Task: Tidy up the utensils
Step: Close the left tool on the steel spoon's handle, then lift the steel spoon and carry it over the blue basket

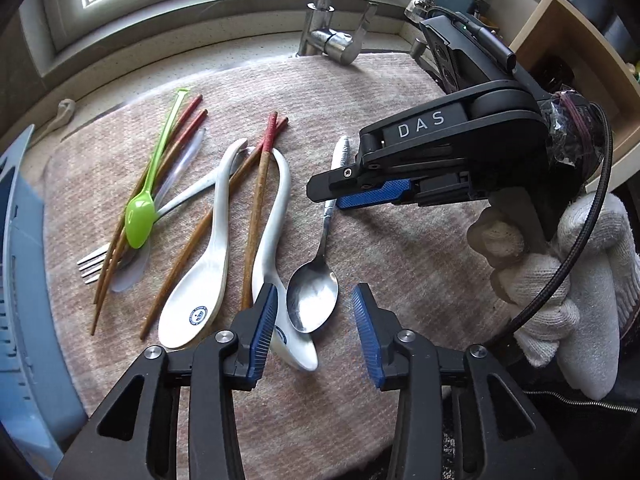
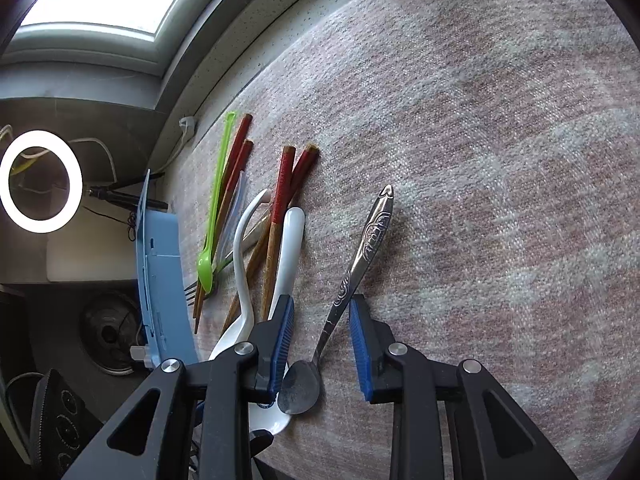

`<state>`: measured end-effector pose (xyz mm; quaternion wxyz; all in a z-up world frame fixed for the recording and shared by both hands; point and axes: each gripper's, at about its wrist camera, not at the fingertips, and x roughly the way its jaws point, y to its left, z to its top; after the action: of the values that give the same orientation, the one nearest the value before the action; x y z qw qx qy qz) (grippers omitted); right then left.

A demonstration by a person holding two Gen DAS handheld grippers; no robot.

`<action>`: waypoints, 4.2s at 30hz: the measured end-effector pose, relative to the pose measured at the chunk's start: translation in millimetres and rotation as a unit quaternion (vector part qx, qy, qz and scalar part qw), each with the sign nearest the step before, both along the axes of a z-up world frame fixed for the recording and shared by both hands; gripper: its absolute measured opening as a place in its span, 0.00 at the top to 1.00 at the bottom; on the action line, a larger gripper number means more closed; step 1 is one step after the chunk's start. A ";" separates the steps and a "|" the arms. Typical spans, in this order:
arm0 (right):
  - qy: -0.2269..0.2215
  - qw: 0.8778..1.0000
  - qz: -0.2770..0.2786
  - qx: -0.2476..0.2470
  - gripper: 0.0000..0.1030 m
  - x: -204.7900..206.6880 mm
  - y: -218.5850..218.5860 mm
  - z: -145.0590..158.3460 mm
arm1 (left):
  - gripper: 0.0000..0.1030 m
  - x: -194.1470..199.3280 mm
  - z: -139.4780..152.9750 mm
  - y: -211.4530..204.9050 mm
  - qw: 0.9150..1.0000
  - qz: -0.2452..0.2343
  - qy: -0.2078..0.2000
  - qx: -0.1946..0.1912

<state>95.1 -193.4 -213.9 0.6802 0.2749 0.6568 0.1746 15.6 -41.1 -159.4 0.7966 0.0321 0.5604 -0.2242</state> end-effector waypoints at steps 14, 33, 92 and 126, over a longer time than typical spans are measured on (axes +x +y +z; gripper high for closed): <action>0.011 1.000 0.013 -0.025 0.75 -1.7 15.3 0.8 | 0.63 22.5 -34.1 -22.4 0.998 -0.052 0.025 0.014; 0.037 0.973 0.132 -0.187 0.78 13.8 70.5 10.7 | 0.63 -24.5 -38.5 5.8 0.997 0.007 -0.033 -0.074; 0.066 0.972 0.165 -0.155 0.91 26.9 30.0 8.6 | 0.70 -55.3 -59.8 -49.5 0.991 0.098 -0.076 -0.051; -0.021 0.978 0.200 -0.061 0.92 38.6 125.3 115.7 | 0.71 -62.7 38.5 90.2 0.972 0.167 -0.156 -0.063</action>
<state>133.7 -68.1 -98.2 0.6605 0.0923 0.6935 0.2726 -47.1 49.1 -120.9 0.9007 -0.0773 0.4119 -0.1147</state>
